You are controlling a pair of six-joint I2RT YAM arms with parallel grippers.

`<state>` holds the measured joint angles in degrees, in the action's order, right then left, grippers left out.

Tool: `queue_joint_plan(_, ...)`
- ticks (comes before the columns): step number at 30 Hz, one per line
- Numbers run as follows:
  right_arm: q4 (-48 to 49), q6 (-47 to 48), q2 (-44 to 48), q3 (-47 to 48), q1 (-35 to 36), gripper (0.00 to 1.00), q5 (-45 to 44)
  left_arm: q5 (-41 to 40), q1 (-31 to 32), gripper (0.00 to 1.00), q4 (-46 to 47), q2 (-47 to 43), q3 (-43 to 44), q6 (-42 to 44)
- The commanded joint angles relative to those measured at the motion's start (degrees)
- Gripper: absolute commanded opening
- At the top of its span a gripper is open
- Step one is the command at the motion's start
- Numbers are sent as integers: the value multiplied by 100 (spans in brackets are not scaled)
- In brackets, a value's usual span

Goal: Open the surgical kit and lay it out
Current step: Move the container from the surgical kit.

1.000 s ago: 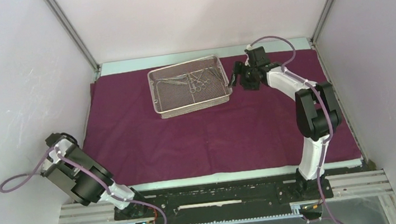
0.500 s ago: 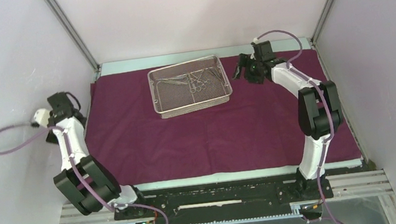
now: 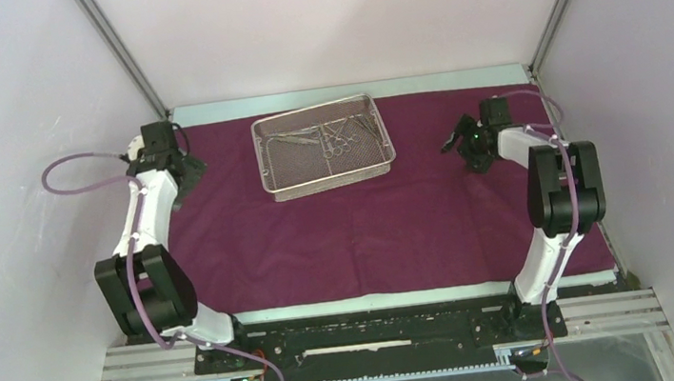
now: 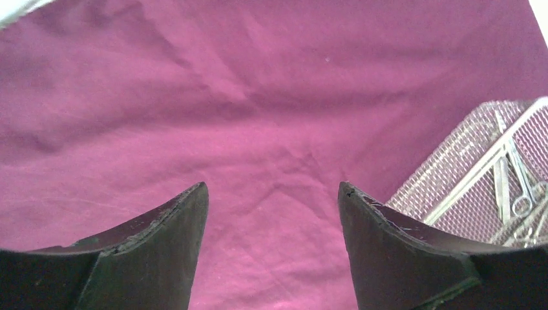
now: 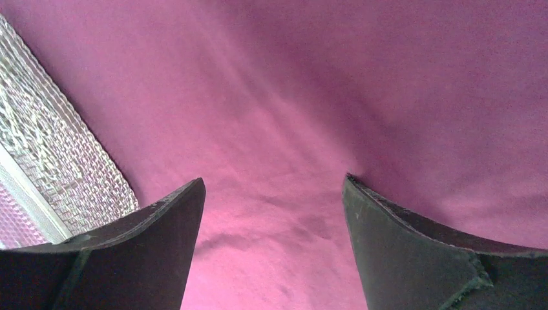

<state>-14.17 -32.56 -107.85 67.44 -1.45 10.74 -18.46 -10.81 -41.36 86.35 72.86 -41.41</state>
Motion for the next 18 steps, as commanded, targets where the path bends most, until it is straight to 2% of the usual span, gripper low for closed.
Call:
queue_joint_plan(1, -143, -386, 230, -566, -592, 89, -370, 510, 123, 78, 177, -48, 0, 179)
queue_joint_plan(7, -719, -451, 586, -749, -1466, 89, -933, 870, 288, 78, -8, 181, 182, 640)
queue_joint_plan(10, -710, -383, 803, -824, -1775, 89, -794, 910, 469, 78, -95, 251, 263, 807)
queue_joint_plan(18, -1016, -140, 1747, -776, -868, 90, -1074, 1051, 587, 78, 100, -238, -452, 455)
